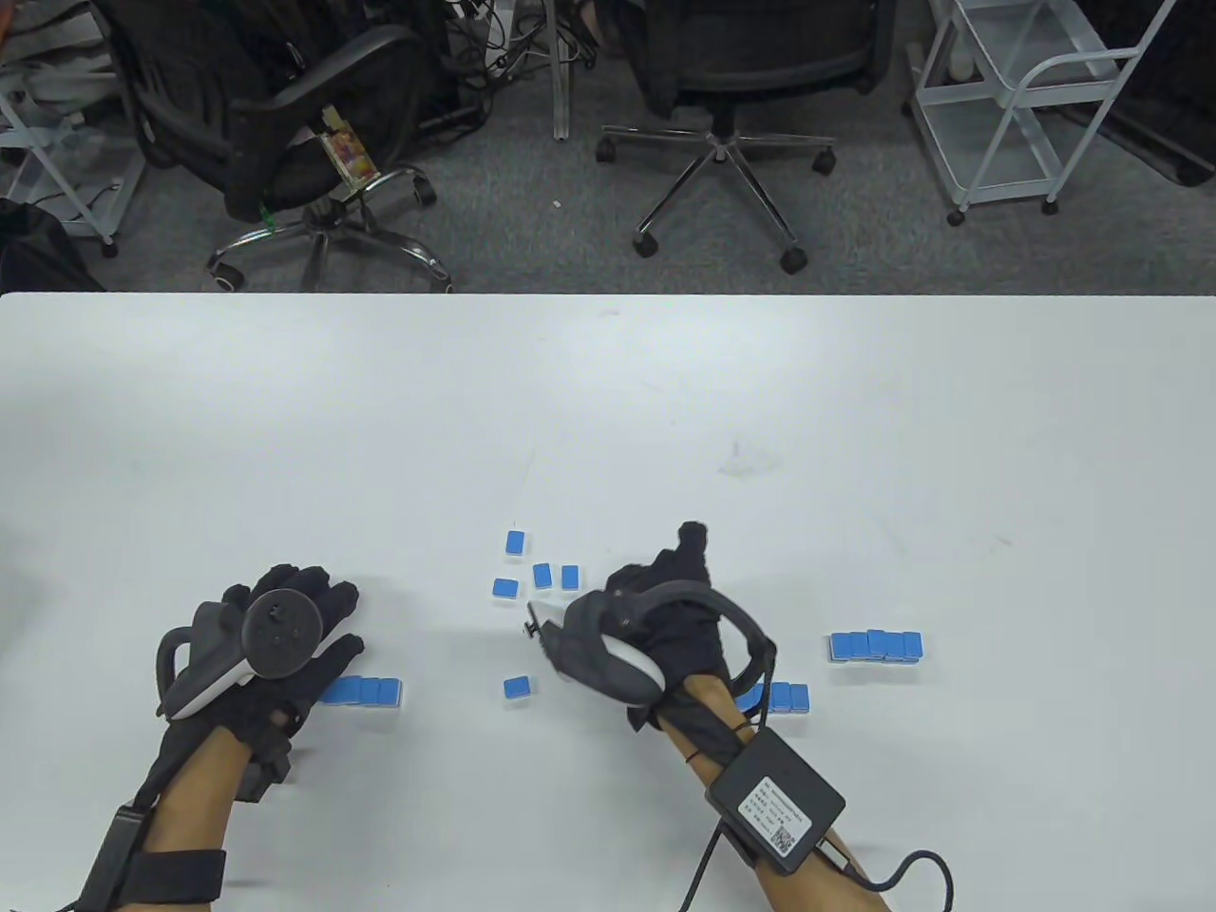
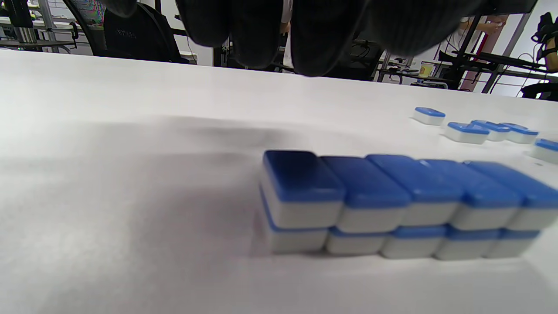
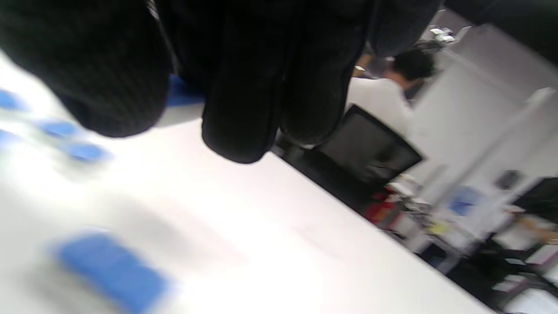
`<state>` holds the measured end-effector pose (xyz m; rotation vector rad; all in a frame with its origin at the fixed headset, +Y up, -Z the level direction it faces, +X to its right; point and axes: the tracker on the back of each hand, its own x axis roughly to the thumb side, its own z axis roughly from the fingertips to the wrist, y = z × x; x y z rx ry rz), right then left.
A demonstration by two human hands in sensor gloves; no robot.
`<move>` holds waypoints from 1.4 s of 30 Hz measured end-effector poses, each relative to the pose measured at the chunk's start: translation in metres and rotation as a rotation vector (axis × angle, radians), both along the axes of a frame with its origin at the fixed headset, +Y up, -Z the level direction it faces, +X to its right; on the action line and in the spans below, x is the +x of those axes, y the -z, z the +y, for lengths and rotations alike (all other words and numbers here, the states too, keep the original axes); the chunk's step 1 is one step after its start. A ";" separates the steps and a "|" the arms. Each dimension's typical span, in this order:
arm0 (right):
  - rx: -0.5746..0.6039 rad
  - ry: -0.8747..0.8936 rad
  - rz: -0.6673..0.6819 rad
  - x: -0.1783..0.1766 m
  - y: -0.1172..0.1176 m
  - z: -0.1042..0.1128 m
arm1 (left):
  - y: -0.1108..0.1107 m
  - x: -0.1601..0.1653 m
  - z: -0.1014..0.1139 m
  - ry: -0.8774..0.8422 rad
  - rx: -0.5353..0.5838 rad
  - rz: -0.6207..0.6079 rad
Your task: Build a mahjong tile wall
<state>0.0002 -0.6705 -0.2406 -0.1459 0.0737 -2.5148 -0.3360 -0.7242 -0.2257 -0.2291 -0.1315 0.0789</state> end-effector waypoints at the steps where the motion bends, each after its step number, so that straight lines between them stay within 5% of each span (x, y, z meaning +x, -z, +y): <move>1: 0.009 -0.065 -0.009 0.005 0.005 -0.003 | 0.000 0.000 0.000 -0.003 0.001 0.000; 12: -0.260 0.008 -0.091 0.024 0.024 -0.068 | 0.000 0.000 -0.001 0.004 -0.008 0.002; 33: -0.312 0.091 -0.087 0.029 0.023 -0.072 | 0.000 0.000 -0.001 0.005 -0.015 0.002; 42: -0.200 0.160 0.068 -0.011 0.009 -0.053 | 0.000 0.000 -0.001 0.003 -0.019 0.003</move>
